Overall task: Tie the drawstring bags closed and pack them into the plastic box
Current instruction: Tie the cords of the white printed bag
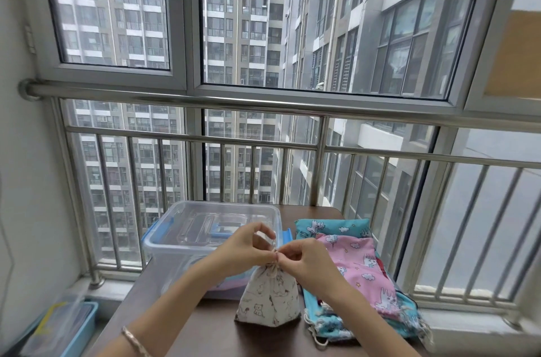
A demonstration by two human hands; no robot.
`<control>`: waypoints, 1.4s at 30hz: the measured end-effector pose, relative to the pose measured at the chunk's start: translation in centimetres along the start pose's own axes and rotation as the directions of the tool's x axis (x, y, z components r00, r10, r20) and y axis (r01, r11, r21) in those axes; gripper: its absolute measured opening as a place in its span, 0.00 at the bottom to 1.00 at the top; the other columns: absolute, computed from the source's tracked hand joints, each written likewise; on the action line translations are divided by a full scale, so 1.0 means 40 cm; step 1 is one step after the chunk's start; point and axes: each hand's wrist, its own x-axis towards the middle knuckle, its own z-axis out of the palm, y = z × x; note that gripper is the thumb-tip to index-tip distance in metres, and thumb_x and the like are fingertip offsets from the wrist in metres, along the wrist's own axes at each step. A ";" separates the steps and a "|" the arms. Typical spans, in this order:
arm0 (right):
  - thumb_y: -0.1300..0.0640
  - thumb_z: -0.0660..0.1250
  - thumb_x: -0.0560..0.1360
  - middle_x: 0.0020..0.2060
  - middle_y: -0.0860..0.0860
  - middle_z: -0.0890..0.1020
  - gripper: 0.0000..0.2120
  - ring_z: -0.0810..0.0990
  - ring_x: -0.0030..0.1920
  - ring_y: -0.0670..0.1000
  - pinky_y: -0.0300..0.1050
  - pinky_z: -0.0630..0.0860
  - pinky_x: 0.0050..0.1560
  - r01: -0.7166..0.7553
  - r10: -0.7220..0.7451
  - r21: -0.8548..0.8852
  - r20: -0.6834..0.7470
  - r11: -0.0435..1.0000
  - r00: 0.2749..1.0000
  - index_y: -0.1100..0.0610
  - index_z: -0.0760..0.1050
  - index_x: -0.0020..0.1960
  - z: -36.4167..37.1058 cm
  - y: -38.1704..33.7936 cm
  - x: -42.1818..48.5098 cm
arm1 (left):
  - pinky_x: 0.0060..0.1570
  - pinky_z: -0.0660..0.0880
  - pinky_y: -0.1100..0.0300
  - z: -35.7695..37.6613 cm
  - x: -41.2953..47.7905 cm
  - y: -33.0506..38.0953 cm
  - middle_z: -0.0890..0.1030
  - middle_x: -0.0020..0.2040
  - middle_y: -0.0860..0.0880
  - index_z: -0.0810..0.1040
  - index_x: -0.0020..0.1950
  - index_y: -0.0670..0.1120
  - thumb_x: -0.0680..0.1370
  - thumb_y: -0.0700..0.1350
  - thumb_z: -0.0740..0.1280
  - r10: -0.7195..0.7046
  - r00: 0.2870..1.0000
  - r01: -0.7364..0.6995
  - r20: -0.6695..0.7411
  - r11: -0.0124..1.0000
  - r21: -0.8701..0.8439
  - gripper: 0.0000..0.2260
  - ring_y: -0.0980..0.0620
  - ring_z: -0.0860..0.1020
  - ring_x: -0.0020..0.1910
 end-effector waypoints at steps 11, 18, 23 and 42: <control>0.57 0.72 0.73 0.27 0.47 0.78 0.09 0.70 0.27 0.41 0.31 0.65 0.30 -0.363 0.273 0.550 0.240 0.752 0.931 0.63 0.83 0.43 0.032 0.023 -0.012 | 0.36 0.77 0.68 0.008 -0.005 0.014 0.84 0.36 0.51 0.83 0.43 0.45 0.72 0.42 0.73 0.107 0.993 -0.078 -0.052 0.914 0.397 0.02 0.60 0.81 0.34; 0.61 0.68 0.77 0.34 0.46 0.83 0.05 0.79 0.36 0.38 0.33 0.73 0.41 -0.214 0.176 0.358 0.134 0.909 0.975 0.56 0.82 0.44 0.052 0.019 -0.006 | 0.32 0.71 0.65 0.030 -0.001 0.012 0.79 0.36 0.52 0.79 0.42 0.47 0.70 0.48 0.69 0.038 0.985 0.056 -0.167 0.852 0.521 0.05 0.57 0.74 0.33; 0.54 0.69 0.76 0.38 0.47 0.76 0.03 0.75 0.38 0.38 0.32 0.70 0.41 -0.051 0.050 0.025 0.039 0.998 0.998 0.52 0.81 0.45 0.051 0.040 0.006 | 0.30 0.64 0.61 0.024 0.013 0.008 0.72 0.30 0.49 0.77 0.36 0.42 0.72 0.47 0.64 -0.087 0.986 0.144 -0.142 0.872 0.468 0.10 0.54 0.68 0.29; 0.60 0.76 0.70 0.35 0.43 0.80 0.03 0.78 0.35 0.43 0.29 0.71 0.38 0.234 -0.245 -0.073 -0.252 0.970 0.936 0.53 0.85 0.42 0.046 0.037 -0.018 | 0.28 0.65 0.68 -0.003 -0.005 0.003 0.72 0.33 0.50 0.73 0.45 0.42 0.80 0.41 0.59 -0.438 0.847 0.528 0.300 0.755 -0.390 0.06 0.58 0.67 0.29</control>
